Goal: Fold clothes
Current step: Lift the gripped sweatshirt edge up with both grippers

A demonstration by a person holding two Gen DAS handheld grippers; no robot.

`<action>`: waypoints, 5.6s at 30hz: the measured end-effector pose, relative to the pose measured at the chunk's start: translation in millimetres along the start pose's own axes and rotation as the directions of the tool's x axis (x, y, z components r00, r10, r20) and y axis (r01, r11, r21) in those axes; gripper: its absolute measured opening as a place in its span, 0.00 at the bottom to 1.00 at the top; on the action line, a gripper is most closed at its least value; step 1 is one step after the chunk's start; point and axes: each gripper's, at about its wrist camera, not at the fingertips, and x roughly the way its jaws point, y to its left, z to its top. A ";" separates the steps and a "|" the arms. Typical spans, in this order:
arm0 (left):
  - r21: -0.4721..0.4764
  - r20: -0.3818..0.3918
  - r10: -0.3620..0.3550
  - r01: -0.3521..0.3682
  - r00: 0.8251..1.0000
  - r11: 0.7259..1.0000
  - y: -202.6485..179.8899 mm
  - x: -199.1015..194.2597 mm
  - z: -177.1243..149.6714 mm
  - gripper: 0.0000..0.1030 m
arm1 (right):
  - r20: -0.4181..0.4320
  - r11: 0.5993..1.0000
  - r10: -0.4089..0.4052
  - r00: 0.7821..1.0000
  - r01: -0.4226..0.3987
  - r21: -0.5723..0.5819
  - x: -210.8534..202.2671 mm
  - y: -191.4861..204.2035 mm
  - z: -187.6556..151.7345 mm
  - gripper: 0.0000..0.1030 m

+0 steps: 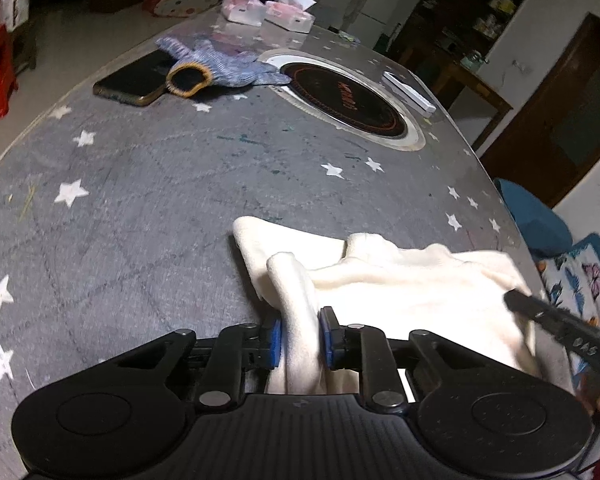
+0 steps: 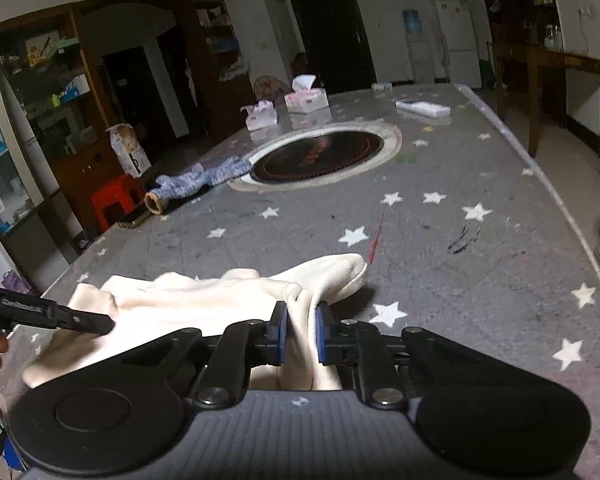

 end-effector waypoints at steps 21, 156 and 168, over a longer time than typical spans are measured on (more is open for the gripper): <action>0.267 -0.002 -0.067 0.065 0.998 0.962 -104.3 26.3 24.6 0.16 | 0.146 0.990 -0.140 0.979 0.142 -0.007 -73.0 -37.5 25.1 0.11; 0.555 0.112 -0.112 0.031 0.987 0.831 -208.2 -14.5 -9.8 0.15 | 0.271 0.936 -0.347 0.898 0.348 0.046 -158.0 -61.8 5.0 0.11; 0.560 0.085 -0.085 0.023 0.993 0.828 -207.9 6.6 -3.2 0.15 | 0.235 0.938 -0.346 0.908 0.344 0.049 -139.6 -73.8 9.1 0.11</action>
